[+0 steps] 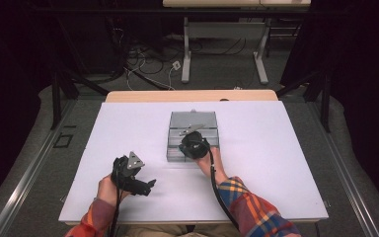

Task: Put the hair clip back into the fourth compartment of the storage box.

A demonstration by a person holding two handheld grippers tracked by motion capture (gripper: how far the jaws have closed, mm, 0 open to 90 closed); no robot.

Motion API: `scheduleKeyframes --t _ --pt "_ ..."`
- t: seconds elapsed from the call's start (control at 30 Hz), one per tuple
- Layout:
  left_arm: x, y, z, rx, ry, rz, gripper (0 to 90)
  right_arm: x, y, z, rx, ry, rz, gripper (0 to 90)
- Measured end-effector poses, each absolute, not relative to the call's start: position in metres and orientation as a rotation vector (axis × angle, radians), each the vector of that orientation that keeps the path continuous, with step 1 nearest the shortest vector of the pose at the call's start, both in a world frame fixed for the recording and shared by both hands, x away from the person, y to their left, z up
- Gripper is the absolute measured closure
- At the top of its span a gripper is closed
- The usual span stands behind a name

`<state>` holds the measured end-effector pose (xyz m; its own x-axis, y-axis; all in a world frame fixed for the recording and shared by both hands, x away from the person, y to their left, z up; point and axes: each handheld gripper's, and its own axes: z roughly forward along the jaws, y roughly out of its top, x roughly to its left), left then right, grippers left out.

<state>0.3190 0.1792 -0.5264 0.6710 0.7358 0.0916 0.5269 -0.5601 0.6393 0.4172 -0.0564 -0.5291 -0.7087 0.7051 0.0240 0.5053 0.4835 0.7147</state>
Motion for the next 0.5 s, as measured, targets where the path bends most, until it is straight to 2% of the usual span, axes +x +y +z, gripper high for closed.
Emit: scheduleKeyframes --t 0.5 --pt "0.319 0.1793 -0.5262 2.304 0.97 0.474 0.4 0.4153 -0.0614 -0.5244 1.028 2.448 1.072 83.8"
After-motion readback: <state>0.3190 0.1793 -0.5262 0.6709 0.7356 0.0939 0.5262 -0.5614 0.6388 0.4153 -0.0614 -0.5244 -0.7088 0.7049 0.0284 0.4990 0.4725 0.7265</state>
